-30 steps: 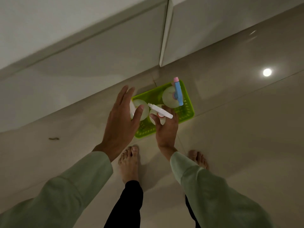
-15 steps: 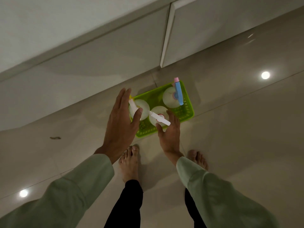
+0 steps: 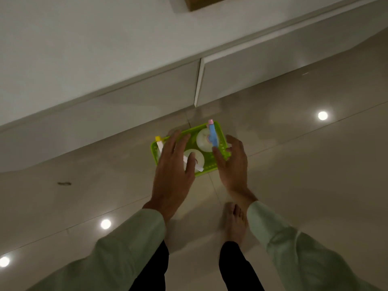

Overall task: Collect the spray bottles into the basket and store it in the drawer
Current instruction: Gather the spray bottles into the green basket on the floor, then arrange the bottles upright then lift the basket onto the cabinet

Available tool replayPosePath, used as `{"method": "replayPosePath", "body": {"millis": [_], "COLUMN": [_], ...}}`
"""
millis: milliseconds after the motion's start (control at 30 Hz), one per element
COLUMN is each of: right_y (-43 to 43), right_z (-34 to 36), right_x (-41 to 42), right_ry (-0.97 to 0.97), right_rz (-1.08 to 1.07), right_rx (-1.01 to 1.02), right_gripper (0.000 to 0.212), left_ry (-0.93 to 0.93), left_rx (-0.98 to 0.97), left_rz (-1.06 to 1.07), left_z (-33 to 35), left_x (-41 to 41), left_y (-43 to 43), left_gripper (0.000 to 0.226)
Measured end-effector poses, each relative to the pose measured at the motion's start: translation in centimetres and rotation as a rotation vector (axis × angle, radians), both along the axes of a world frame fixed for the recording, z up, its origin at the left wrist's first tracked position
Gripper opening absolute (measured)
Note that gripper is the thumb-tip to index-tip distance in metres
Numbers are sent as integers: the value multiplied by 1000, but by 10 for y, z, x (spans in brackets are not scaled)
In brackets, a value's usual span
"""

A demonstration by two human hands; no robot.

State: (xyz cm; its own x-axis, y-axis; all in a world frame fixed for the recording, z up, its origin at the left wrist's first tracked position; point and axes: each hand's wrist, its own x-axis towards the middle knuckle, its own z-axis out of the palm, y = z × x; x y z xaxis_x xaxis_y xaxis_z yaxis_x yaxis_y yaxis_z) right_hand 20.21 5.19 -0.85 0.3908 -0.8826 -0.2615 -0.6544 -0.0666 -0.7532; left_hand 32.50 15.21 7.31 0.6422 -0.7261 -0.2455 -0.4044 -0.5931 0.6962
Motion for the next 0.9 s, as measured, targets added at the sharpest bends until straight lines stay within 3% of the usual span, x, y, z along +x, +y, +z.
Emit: {"method": "replayPosePath", "body": {"millis": [133, 300, 667, 733, 833, 900], "right_y": [-22, -25, -25, -25, -25, -23], "right_z": [-12, -27, -37, -35, -28, -17], "right_x": [21, 34, 33, 32, 30, 26], "right_ry": [129, 96, 111, 118, 122, 102], "right_rz": [152, 96, 132, 138, 155, 124], "right_rx": [41, -41, -151, -138, -68, -95], "right_gripper": [43, 15, 6, 13, 45, 49], "left_ry": [129, 312, 357, 337, 297, 275], "left_rx": [21, 183, 142, 141, 92, 25], "left_rz": [83, 176, 184, 186, 207, 237], "left_z": [-18, -52, -67, -63, -50, -37], "left_x": [-1, 6, 9, 10, 13, 18], "left_y": [-40, -82, -97, -93, -83, -69], "left_gripper": [39, 50, 38, 38, 35, 33]}}
